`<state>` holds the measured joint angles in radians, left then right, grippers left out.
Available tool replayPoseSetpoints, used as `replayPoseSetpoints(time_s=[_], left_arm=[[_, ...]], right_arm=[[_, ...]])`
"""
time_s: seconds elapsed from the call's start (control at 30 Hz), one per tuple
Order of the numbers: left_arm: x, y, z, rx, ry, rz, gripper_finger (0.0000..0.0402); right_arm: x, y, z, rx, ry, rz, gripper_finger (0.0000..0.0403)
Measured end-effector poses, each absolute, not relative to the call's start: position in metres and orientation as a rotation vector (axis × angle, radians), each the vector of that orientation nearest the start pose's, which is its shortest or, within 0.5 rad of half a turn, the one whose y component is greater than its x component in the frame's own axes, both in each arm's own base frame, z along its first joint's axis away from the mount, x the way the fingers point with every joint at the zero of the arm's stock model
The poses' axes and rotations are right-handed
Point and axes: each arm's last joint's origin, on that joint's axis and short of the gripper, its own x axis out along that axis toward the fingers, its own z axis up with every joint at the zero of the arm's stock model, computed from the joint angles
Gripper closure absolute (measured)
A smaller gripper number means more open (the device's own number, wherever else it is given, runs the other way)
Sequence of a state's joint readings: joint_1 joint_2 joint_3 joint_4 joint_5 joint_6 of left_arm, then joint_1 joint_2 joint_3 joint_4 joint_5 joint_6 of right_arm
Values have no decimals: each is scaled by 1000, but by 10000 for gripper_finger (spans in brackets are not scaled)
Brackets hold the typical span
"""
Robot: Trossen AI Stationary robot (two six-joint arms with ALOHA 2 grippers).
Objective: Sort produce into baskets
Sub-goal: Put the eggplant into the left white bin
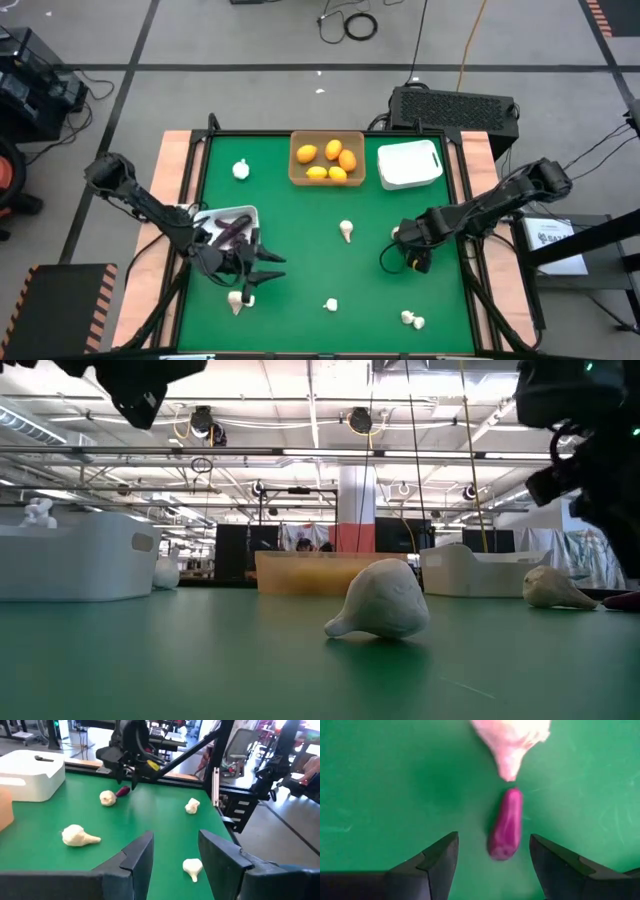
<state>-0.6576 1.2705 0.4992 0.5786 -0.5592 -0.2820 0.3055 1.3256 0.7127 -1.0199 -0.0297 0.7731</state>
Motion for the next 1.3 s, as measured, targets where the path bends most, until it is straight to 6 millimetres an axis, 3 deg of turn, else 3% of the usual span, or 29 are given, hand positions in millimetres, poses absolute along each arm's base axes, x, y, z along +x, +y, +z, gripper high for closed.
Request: replayPoseSetpoints(time_s=[0.4, 0.8, 0.93, 1.3], left_arm=[[210, -143, 206, -156, 183, -93, 239], [210, -143, 206, -150, 186, -113, 239], [210, -143, 206, -150, 186, -113, 239], [209, -143, 206, -141, 186, -114, 240]], right_arm=[[181, 45, 164, 353, 1592, -498, 167], [191, 45, 138, 309, 1724, -510, 171], [192, 45, 139, 307, 1720, -497, 200], [187, 44, 148, 319, 1702, -506, 331]])
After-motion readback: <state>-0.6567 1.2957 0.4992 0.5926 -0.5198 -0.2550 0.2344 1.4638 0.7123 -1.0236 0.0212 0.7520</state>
